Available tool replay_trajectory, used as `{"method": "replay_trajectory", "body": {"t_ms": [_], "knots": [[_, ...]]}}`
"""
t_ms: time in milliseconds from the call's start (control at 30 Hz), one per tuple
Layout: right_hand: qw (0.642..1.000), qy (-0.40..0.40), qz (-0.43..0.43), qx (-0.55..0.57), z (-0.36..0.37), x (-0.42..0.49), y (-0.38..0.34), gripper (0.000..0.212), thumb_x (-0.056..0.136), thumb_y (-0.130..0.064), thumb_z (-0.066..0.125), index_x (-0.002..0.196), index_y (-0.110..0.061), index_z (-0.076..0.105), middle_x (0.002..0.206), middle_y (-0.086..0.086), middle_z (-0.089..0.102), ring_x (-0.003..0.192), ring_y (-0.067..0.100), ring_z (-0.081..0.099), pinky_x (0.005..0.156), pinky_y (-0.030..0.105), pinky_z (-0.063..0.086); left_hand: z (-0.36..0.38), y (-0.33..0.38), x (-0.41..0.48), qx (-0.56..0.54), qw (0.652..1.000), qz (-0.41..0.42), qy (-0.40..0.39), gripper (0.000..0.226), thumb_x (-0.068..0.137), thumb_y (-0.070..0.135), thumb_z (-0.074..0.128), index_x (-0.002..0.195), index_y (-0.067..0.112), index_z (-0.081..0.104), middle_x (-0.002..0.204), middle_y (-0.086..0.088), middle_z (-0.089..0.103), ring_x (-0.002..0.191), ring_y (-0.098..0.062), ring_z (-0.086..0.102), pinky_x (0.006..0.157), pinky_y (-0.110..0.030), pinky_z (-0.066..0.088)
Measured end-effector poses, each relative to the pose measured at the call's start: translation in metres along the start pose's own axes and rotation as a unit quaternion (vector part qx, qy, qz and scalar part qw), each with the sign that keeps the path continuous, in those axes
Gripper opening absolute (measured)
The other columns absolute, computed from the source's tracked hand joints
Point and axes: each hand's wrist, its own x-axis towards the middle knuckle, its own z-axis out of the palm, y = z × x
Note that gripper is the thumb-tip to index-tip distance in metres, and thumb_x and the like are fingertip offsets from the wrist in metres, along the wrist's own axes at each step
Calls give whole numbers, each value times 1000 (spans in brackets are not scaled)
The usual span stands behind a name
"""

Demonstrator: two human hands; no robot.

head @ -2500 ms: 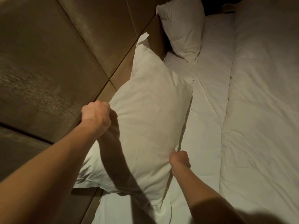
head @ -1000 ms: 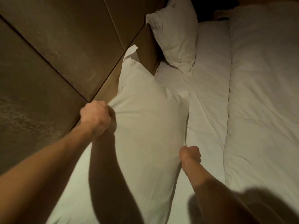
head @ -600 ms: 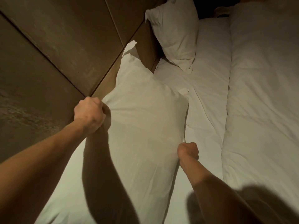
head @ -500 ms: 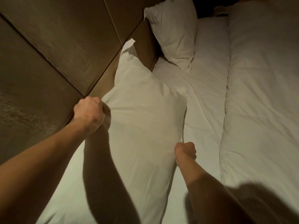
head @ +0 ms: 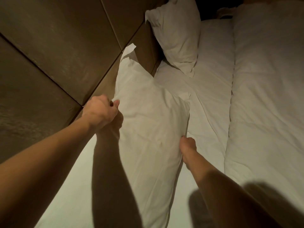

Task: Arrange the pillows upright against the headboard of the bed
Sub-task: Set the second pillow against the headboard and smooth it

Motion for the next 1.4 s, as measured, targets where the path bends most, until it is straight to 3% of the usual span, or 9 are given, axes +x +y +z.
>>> {"method": "replay_trajectory", "body": {"t_ms": [133,467,567,667,733,833,933,1067,1400], "knots": [[1000,-11,7,24,7,31,-13,75,78,-62,25,125,-14,58,121,13,65,105,38,61,97,55,48,7,19,17,-23,1000,-4,2,57,98,58,42,113,7,60,108,-20,65,101,-40,63,85,-45,51],[997,2,27,67,1,63,-55,76,74,-64,39,130,-15,52,123,13,60,103,37,60,95,53,50,13,51,54,-88,996,-22,8,77,98,67,24,130,2,52,129,-25,58,118,-45,56,97,-51,44],[998,36,31,38,3,73,-58,66,75,-61,48,123,-16,53,116,12,60,99,37,61,90,50,53,18,56,68,-87,995,-41,20,74,96,68,34,123,4,59,123,-22,63,115,-43,59,93,-47,46],[998,65,23,-8,5,82,-60,53,76,-58,57,107,-15,59,107,12,65,92,35,63,86,48,55,24,56,81,-116,992,-51,24,54,92,58,56,103,7,70,106,-18,70,100,-39,65,78,-39,46],[996,76,10,-44,2,86,-62,47,80,-55,60,102,-14,63,104,13,68,91,35,64,86,46,55,27,59,85,-124,991,-53,20,39,90,46,64,97,8,69,101,-16,71,96,-37,65,76,-37,48],[993,102,11,-63,-8,90,-56,40,81,-46,60,98,-11,69,96,14,71,84,35,66,80,45,58,13,62,92,-70,996,-21,54,24,85,23,68,103,7,69,106,-19,69,101,-39,65,86,-42,52],[988,142,25,-56,-12,95,-49,41,84,-43,58,100,-8,72,98,16,72,87,37,67,78,46,59,-3,57,107,29,991,17,132,29,81,16,66,107,3,70,104,-24,67,100,-45,65,86,-46,53],[989,140,16,-50,-4,88,-53,42,89,-43,57,108,-8,70,108,17,70,99,38,63,86,47,55,-1,59,109,70,993,39,91,33,81,15,63,112,5,68,107,-23,66,102,-45,64,87,-46,53],[992,121,11,-43,-10,91,-51,40,92,-41,58,106,-6,70,107,18,70,100,37,63,85,43,55,-4,59,112,89,993,33,66,39,82,13,66,119,4,65,112,-26,64,104,-47,62,87,-48,53]]}}
